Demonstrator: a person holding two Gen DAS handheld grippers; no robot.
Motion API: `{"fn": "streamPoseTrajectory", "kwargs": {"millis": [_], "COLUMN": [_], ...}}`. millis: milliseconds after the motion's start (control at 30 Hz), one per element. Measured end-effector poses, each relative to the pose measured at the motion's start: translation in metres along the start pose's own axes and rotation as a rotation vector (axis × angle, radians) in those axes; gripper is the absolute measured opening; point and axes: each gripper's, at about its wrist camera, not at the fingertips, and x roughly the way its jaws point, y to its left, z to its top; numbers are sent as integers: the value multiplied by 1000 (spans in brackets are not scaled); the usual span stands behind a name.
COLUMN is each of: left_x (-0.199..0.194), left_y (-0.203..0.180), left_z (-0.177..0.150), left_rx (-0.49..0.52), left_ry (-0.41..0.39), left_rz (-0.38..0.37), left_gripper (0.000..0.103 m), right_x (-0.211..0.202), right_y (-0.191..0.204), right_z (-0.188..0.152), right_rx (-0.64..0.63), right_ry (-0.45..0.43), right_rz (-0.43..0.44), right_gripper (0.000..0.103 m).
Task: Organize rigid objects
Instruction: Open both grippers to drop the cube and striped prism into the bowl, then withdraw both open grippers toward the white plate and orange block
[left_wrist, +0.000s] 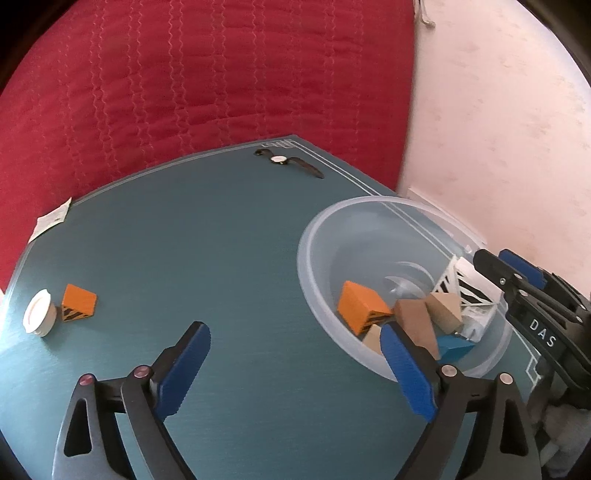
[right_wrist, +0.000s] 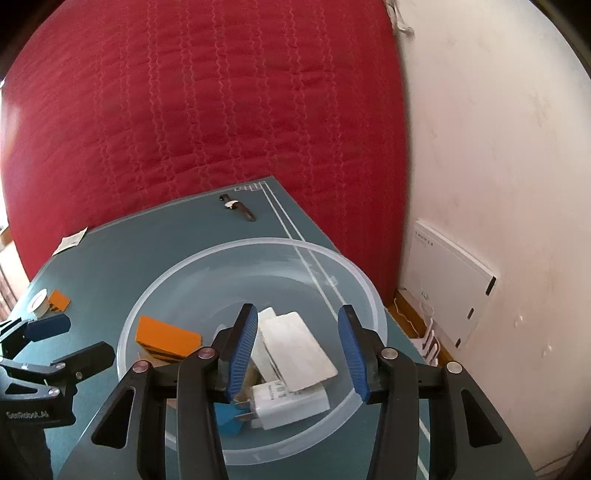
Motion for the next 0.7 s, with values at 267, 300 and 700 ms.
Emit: {"fn": "streamPoseTrajectory", "kwargs": {"millis": [267,300,700], "left_x": [0,0,-2], "left_y": [14,17,69], "left_z": [-3,-4,-10], "left_rx": [-19,-25,-122], "left_ry": [-8,-8,-4], "left_rz": [38,42,127], "left_gripper": [101,101,102], "right_x": [-5,-6,-20], "right_y": [14,16,72], "right_z": [-2,-2,-17], "right_rx": [-33,-40,-195], "right_ry": [-13,-16,1], "right_rz": [10,11,134], "right_gripper": [47,47,53]}}
